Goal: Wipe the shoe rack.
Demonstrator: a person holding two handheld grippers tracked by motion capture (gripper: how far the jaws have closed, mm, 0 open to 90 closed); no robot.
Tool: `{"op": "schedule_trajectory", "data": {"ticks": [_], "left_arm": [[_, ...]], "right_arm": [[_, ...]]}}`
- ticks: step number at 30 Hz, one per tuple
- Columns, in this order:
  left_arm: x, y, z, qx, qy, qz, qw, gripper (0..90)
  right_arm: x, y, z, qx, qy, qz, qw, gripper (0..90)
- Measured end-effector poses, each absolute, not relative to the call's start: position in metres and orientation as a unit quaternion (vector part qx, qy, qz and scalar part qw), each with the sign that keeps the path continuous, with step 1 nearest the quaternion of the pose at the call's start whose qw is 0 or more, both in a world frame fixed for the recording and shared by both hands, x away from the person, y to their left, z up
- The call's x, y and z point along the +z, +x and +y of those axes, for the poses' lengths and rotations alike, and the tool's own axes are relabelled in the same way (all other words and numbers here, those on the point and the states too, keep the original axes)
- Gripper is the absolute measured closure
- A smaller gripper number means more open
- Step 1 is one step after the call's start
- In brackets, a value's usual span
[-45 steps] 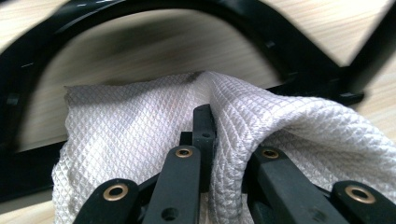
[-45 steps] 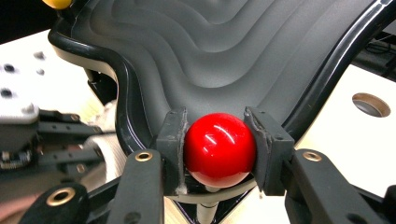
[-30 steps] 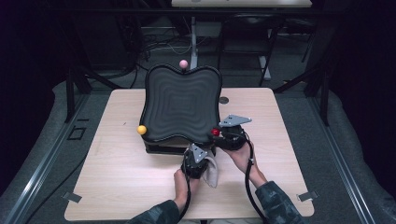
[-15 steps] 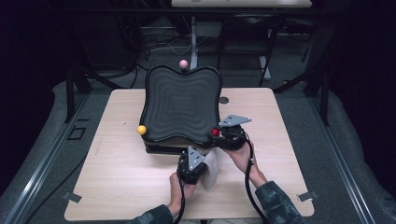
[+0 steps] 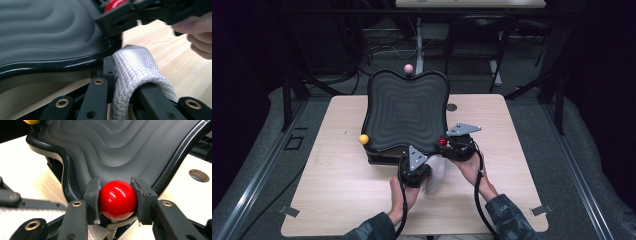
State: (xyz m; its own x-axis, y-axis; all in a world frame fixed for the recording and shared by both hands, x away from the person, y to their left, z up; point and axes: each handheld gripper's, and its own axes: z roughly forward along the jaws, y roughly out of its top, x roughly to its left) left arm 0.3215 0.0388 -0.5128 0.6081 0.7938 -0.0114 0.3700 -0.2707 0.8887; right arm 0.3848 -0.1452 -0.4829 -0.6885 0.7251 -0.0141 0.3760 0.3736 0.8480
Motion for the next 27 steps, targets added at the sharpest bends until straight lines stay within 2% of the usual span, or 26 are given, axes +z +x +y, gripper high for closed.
{"op": "schedule_trajectory", "data": {"ticks": [13, 27], "left_arm": [[-0.509, 0.327, 0.079, 0.247, 0.743, 0.418, 0.461, 85.0], [-0.506, 0.333, 0.100, 0.265, 0.732, 0.438, 0.449, 85.2]], "right_arm": [[-0.483, 0.385, -0.145, 0.442, 0.342, 0.805, 0.198, 60.2], [-0.482, 0.384, -0.145, 0.439, 0.342, 0.807, 0.199, 60.2]]}}
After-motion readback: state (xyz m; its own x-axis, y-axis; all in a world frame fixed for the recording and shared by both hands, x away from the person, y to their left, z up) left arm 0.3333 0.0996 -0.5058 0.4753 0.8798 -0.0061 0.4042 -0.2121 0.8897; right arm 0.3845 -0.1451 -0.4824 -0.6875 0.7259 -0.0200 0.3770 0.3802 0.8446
